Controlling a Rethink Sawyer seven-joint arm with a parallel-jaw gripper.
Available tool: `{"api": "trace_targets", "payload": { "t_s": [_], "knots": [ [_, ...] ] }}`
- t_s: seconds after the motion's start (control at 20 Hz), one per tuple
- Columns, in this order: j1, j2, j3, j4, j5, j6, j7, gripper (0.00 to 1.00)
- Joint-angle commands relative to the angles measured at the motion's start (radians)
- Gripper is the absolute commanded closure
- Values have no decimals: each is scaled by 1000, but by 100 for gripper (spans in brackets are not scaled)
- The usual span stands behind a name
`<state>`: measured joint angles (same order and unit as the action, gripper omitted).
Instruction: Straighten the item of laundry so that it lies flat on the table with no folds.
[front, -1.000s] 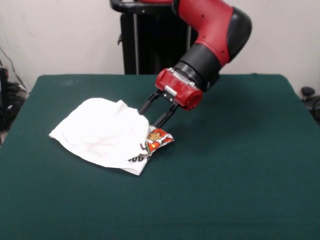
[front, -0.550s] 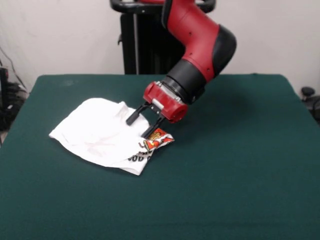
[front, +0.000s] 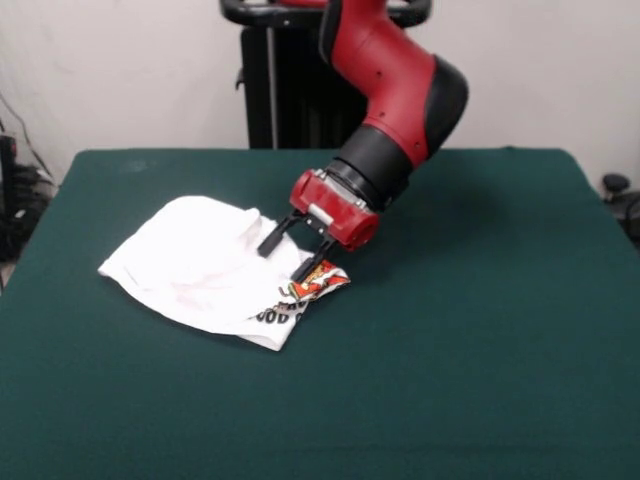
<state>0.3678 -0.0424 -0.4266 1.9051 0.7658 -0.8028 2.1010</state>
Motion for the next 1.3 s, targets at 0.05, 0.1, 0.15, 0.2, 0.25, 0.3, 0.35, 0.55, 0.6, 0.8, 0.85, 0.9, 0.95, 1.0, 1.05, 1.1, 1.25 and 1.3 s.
{"api": "trace_targets", "payload": {
  "t_s": [0.05, 0.1, 0.15, 0.2, 0.25, 0.3, 0.35, 0.55, 0.6, 0.8, 0.85, 0.9, 0.95, 1.0, 1.05, 1.1, 1.25, 1.3],
  "knots": [
    [-59, -83, 160, -33, -134, 126, 214, 0],
    [-64, -96, 165, -24, -143, 139, 212, 0],
    [-73, -105, 170, -21, -155, 153, 201, 0],
    [-81, -112, 168, -21, -178, 169, 180, 0],
    [-90, -120, 170, -19, -199, 186, 159, 100],
    [-91, -123, 173, -16, -199, 194, 158, 100],
    [-93, -127, 176, -13, -198, 203, 158, 100],
    [-103, -142, 200, 2, -184, 230, 187, 100],
    [-103, -142, 199, 2, -186, 229, 189, 100],
    [-104, -163, 193, 11, -202, 253, 177, 100],
    [-102, -164, 192, 12, -198, 255, 179, 100],
    [-101, -164, 192, 13, -196, 257, 181, 100],
    [-95, -162, 185, 10, -194, 257, 173, 100],
    [-97, -161, 184, 7, -205, 252, 174, 0],
    [-136, -173, 215, 10, -261, 254, 199, 0],
    [-175, -185, 247, 13, -316, 255, 225, 0],
    [-281, -192, 360, 18, -415, 286, 286, 0],
    [-283, -192, 363, 20, -413, 285, 284, 0]
  ]
}}
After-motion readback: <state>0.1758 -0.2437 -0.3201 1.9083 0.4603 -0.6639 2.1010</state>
